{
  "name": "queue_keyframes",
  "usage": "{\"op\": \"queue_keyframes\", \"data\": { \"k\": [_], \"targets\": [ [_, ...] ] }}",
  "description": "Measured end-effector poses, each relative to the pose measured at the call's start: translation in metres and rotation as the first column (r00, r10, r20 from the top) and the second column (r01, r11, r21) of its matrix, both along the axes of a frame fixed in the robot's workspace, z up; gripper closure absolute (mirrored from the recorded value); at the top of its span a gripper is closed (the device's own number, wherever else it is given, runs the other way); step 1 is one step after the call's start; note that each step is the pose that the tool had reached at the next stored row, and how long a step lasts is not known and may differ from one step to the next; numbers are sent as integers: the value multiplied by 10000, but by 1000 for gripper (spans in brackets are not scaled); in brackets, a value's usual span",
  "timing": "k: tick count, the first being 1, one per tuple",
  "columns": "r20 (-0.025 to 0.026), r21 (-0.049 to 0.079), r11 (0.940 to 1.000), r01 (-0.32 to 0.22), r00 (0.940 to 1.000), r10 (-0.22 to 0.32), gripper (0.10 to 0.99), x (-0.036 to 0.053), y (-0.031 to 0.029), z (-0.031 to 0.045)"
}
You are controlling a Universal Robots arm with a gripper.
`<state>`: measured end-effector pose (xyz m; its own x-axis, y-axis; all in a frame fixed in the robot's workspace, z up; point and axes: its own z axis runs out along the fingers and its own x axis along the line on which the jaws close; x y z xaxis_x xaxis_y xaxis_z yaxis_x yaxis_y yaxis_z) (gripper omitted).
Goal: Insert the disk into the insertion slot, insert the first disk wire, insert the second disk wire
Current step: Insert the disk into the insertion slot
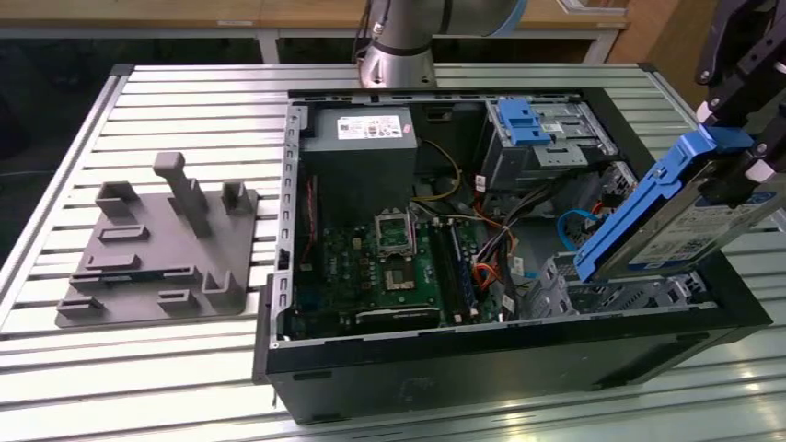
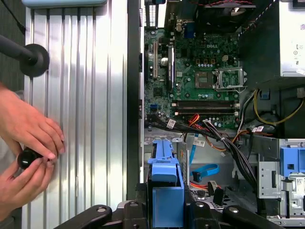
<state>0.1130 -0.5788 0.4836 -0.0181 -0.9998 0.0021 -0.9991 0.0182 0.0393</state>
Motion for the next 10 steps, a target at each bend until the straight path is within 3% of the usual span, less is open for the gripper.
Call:
{"op": "queue_keyframes", "data": {
  "k": [4,8,10],
  "targets": [
    [9,246,9997,0,10000,0,722,-5,-1,-1],
    [14,640,9979,0,10000,-1,722,-7,-6,-1],
    [14,706,9975,0,10000,-1,722,-7,-8,-1]
  ]
}}
